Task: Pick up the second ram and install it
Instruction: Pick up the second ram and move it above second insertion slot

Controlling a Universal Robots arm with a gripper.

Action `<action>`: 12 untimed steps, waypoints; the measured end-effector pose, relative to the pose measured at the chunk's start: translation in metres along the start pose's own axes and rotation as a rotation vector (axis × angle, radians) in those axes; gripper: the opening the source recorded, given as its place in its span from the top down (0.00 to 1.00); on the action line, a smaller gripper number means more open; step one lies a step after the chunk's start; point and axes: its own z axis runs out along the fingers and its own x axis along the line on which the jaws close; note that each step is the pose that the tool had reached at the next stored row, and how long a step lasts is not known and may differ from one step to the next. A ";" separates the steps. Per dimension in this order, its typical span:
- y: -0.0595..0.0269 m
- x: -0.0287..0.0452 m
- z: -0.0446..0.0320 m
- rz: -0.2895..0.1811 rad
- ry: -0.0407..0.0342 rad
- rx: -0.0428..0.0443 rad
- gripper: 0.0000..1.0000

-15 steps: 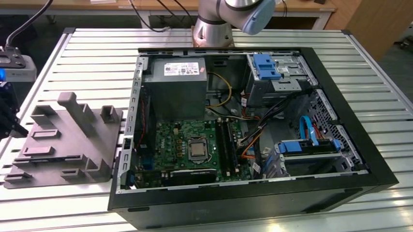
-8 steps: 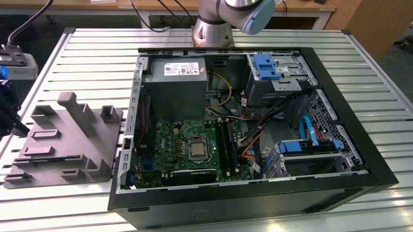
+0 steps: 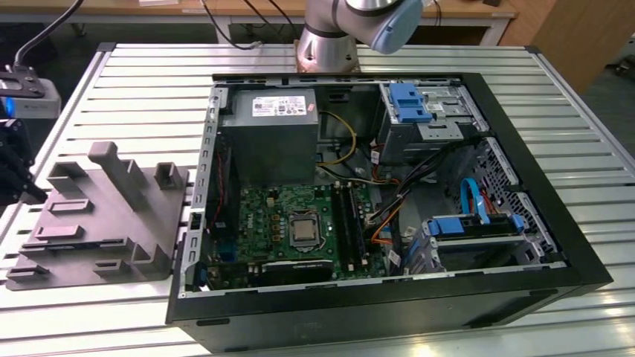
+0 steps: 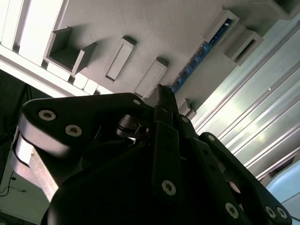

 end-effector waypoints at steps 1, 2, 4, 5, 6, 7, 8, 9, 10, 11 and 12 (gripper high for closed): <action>0.0000 -0.0006 0.0001 0.000 0.0000 0.0000 0.90; -0.0001 -0.0013 0.0001 0.000 0.0000 0.0000 0.90; -0.0001 -0.0026 0.0003 0.000 0.0000 -0.0001 0.90; -0.0001 -0.0032 0.0004 0.000 -0.0001 0.0000 0.90; -0.0002 -0.0038 0.0005 0.000 0.0000 0.0000 0.90; -0.0002 -0.0045 0.0005 0.000 -0.0001 0.0000 0.90; -0.0002 -0.0051 0.0006 0.000 -0.0001 0.0000 0.90; -0.0002 -0.0058 0.0006 0.000 0.0000 -0.0002 0.90; -0.0002 -0.0065 0.0007 0.000 -0.0001 0.0000 0.90; -0.0003 -0.0071 0.0008 0.000 -0.0001 0.0000 0.90; -0.0003 -0.0077 0.0009 0.000 -0.0001 0.0000 0.90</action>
